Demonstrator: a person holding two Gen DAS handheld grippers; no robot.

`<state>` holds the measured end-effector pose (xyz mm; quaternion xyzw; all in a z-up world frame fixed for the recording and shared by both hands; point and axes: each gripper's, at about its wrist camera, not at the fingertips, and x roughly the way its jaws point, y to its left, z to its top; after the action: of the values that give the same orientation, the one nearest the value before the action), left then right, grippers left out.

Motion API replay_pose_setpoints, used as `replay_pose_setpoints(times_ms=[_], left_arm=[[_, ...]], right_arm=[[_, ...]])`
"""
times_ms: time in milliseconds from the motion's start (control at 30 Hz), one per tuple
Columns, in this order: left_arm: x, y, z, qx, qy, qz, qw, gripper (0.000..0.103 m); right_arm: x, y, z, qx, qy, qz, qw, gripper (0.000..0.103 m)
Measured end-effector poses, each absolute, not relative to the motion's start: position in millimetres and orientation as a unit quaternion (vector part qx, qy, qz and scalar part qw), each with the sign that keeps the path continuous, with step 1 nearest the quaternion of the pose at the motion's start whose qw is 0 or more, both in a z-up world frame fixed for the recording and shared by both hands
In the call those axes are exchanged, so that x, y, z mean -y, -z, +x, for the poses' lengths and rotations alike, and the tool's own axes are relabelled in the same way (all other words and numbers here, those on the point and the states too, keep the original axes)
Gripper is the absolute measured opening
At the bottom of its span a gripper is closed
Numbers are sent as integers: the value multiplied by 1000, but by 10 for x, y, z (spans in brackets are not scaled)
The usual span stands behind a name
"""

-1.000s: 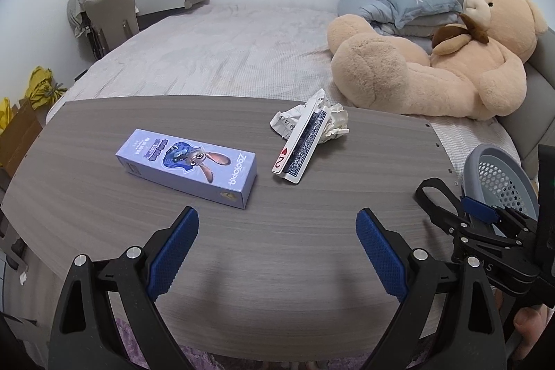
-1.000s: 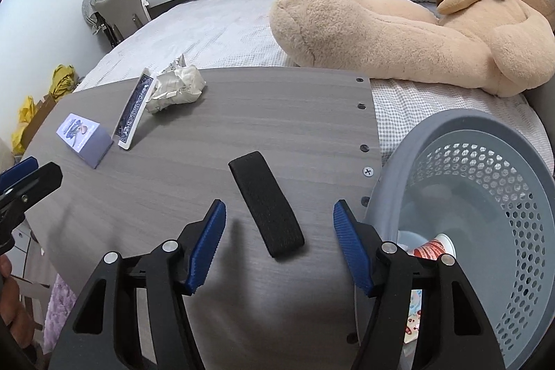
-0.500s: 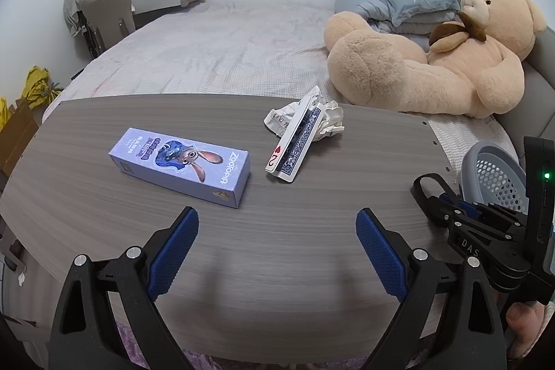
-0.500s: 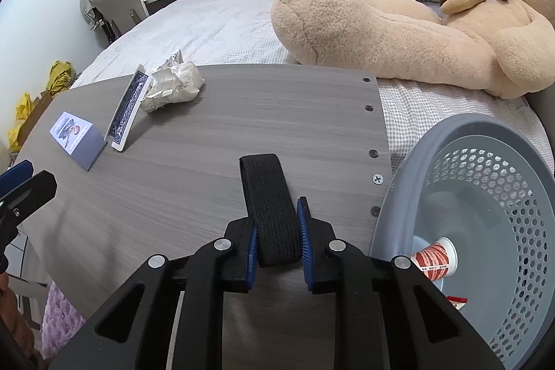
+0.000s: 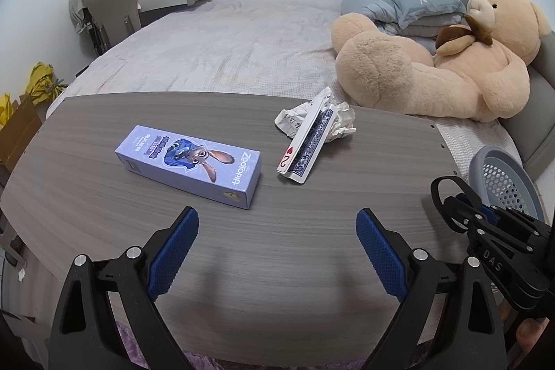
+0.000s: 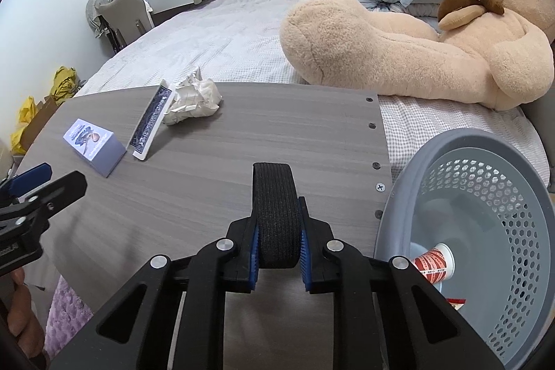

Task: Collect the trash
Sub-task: 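Hold the band in the right gripper while the left gripper grasps the blue Zootopia box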

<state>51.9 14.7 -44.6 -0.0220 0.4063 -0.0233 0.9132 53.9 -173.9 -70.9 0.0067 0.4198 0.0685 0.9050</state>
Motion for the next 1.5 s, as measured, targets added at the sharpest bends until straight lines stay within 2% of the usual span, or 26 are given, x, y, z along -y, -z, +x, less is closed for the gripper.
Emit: replay_pose_setpoints(times_ms=[900,1500], left_arm=[[-615,804,991,-428,-48,-45,901,90],[-887,839,907,-435,-74,-48,896,90]], right_arm=[[1487,670,407,-427,-92,48,898,18],[1381,621,367,-425,-97,51,898,18]])
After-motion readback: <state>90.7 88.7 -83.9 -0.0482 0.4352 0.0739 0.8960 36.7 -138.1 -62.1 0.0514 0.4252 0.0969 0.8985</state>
